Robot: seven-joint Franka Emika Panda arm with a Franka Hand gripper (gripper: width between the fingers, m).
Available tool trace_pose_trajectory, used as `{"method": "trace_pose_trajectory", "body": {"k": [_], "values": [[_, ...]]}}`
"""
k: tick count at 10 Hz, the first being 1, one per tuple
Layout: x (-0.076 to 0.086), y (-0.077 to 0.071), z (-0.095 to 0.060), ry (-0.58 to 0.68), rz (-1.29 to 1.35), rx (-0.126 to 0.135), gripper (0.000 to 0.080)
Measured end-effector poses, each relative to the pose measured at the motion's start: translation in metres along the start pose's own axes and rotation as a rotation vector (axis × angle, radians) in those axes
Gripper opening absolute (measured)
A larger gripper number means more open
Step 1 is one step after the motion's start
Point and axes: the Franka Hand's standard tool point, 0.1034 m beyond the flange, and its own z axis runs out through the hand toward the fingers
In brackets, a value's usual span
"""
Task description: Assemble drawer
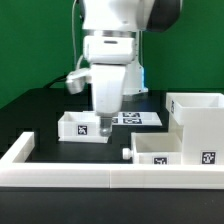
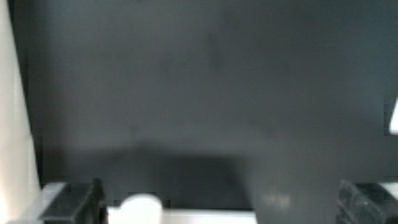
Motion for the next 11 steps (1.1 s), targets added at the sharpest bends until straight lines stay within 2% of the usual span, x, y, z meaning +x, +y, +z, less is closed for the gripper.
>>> {"method": "trace_pose_trajectory", "body": {"k": [2,4,5,8,11], "values": [[-0.010,0.013,0.005,0.056,-0.001,0.000,0.0649],[-0.017,0.016,0.012,0.126,-0.009,0.007,0.0649],[-0.018,0.015,0.017,0.166,0.007,0.020,0.0649],[-0.006,0.019,0.030,0.232,0.032,0.037,0.0649],[0.022,0.025,0.030,0.242,0.059,0.044,0.0649]]}}
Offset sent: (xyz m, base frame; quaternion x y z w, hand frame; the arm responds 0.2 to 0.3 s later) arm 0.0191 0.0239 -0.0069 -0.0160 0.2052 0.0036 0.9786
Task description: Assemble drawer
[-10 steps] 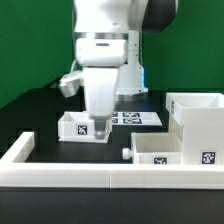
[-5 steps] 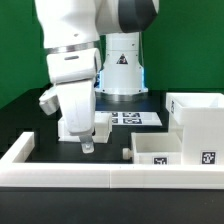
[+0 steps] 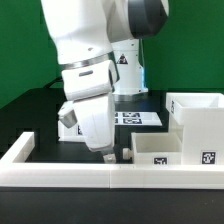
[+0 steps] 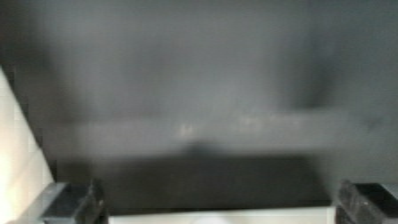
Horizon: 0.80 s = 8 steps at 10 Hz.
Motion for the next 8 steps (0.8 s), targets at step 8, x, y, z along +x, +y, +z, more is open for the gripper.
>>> {"method": "trace_pose_trajectory", "body": {"k": [8], "values": [[0.022,0.002,0.007,0.011,0.011,0.007,0.0649]]}}
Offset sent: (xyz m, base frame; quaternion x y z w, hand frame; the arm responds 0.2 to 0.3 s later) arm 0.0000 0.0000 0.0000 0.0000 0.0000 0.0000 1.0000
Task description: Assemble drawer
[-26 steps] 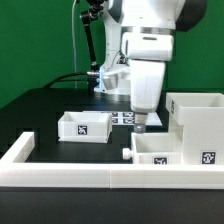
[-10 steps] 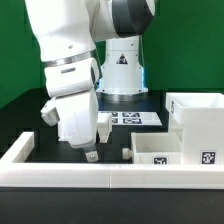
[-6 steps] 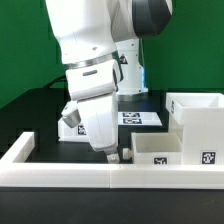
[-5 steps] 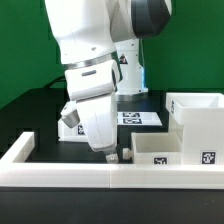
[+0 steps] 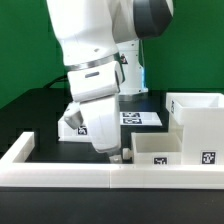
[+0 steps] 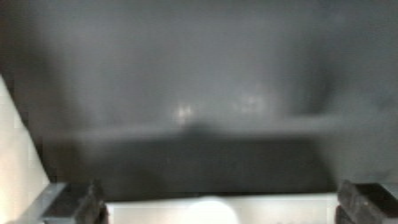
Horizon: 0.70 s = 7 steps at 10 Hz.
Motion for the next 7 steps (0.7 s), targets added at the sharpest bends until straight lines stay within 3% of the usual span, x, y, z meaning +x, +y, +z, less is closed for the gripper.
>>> {"method": "trace_pose_trajectory", "body": {"k": [7], "values": [[0.030,0.004,0.007,-0.042,-0.022,0.010,0.0649]]}}
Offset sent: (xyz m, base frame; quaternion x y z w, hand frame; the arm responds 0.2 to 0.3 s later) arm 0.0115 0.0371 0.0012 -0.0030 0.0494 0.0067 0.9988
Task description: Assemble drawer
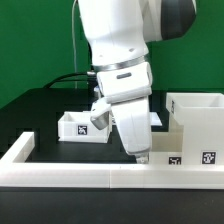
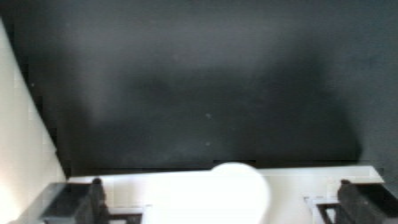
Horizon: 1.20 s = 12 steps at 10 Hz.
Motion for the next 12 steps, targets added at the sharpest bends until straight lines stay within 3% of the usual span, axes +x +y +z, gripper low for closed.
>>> {"method": "trace_pose_trajectory", "body": {"k": [5,9,12], "values": [[0.003,-0.003,0.007,-0.007,0.001,0.010,0.0649],[0.031,-0.002,0.011,0.013,-0.035,0.012,0.0649],[0.033,-0.001,0.009,-0.011,-0.018,0.030,0.0649]]}}
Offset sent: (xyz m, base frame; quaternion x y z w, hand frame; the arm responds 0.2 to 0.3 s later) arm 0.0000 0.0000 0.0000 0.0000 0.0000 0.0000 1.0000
